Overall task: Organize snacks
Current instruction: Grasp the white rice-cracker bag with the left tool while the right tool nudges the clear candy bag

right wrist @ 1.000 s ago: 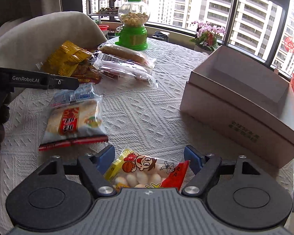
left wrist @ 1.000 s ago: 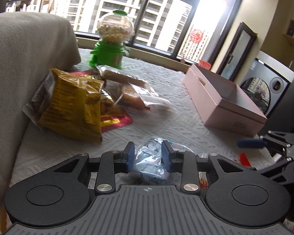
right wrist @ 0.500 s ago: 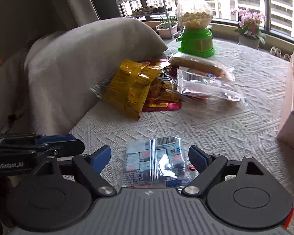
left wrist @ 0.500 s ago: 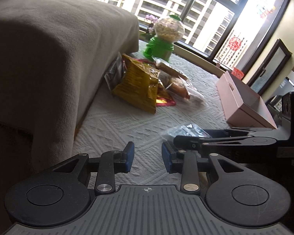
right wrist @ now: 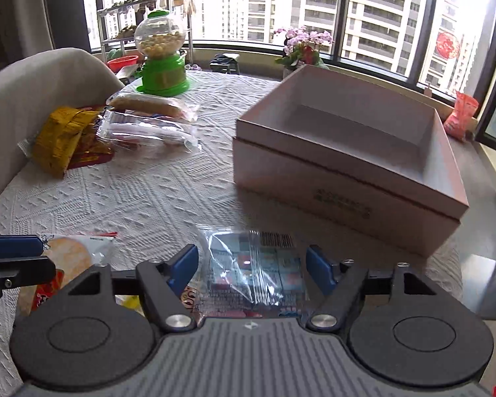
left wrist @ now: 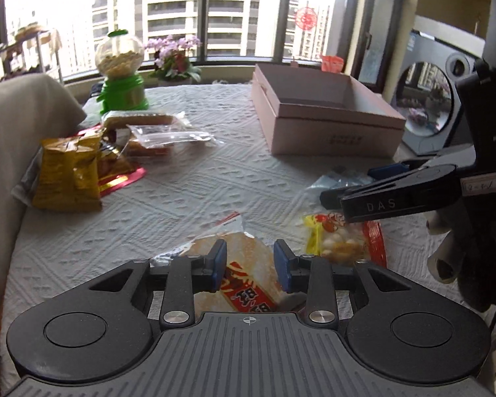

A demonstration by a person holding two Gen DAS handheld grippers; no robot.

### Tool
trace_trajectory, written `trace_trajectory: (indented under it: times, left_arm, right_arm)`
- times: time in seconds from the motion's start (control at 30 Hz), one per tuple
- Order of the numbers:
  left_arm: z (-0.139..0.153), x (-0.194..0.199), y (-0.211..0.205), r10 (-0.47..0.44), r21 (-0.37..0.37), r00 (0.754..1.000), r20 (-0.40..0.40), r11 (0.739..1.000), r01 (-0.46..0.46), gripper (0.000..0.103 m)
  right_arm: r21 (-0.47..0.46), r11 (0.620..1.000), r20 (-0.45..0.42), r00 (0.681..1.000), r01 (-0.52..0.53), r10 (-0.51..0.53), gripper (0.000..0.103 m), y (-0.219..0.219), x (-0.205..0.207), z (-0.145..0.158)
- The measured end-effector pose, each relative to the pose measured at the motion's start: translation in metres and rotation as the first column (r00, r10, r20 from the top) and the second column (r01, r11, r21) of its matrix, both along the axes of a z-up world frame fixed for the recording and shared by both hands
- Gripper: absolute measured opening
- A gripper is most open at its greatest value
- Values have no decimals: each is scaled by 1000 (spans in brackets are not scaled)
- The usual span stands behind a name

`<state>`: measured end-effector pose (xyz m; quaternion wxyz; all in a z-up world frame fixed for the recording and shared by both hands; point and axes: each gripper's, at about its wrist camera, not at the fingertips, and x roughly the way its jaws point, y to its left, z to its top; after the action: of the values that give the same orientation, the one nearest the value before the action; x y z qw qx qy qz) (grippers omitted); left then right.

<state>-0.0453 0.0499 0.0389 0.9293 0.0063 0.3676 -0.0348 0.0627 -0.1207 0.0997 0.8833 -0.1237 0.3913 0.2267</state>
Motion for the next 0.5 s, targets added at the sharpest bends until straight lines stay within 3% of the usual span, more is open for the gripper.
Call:
trace_trajectory:
  times: [0.1,0.37,0.5]
  left_arm:
    - [-8,-2,-14,-10,92,1000,3,996,10,39]
    - [-6,-6,15,41,138,999,-2,990,-41,40]
    - [-4,-5,56,133,70,991,-13,989,-132,40]
  right_arm:
    - [-18,999,3,999,32,-32,79,-14,-5,-10]
    - [22,998,50,997,59,-60,85,-24,-21,-14]
    - [21,997,56,996,69,-70,86,-24,-24,-13]
